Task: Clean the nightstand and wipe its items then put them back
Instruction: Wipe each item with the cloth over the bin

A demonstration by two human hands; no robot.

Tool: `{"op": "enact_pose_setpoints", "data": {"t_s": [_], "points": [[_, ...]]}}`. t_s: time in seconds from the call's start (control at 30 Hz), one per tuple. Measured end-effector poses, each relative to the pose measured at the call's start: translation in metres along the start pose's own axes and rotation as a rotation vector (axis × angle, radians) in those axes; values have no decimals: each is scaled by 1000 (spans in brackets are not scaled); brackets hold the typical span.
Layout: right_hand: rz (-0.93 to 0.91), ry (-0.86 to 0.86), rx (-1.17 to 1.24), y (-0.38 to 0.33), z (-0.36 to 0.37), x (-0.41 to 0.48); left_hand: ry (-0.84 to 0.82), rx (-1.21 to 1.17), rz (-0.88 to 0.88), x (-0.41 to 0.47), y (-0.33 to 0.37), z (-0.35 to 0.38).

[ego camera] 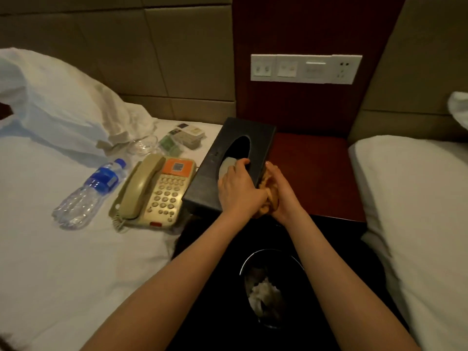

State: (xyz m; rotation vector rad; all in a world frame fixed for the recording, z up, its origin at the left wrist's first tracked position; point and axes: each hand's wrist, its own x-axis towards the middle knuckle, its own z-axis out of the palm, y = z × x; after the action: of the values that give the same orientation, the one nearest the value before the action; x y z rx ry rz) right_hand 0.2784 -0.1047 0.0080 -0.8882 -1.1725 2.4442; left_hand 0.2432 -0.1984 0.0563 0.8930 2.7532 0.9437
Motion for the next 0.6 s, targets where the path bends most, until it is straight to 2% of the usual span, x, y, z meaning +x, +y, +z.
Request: {"op": "enact_pose_setpoints", "data": {"t_s": [0.07, 0.13, 0.23, 0.33, 0.4, 0.5, 0.6], "points": [[7, 118, -149, 1, -10, -1, -44, 1, 20, -6, 6, 16], [28, 249, -201, 5, -22, 0, -100, 25, 55, -11, 10, 30], [45, 359, -204, 12, -44, -2, -302, 11, 80, -14, 10, 42], [23, 315, -164, 26, -69, -5, -556, -103, -57, -10, 13, 47], [27, 253, -150, 40, -82, -10, -645, -50, -99, -4, 15, 54], [40, 270, -254, 50, -91, -19, -615, -60, -89, -4, 9, 70], [-96, 242, -365, 49, -92, -21, -482, -183, -123, -9, 0, 81]]}}
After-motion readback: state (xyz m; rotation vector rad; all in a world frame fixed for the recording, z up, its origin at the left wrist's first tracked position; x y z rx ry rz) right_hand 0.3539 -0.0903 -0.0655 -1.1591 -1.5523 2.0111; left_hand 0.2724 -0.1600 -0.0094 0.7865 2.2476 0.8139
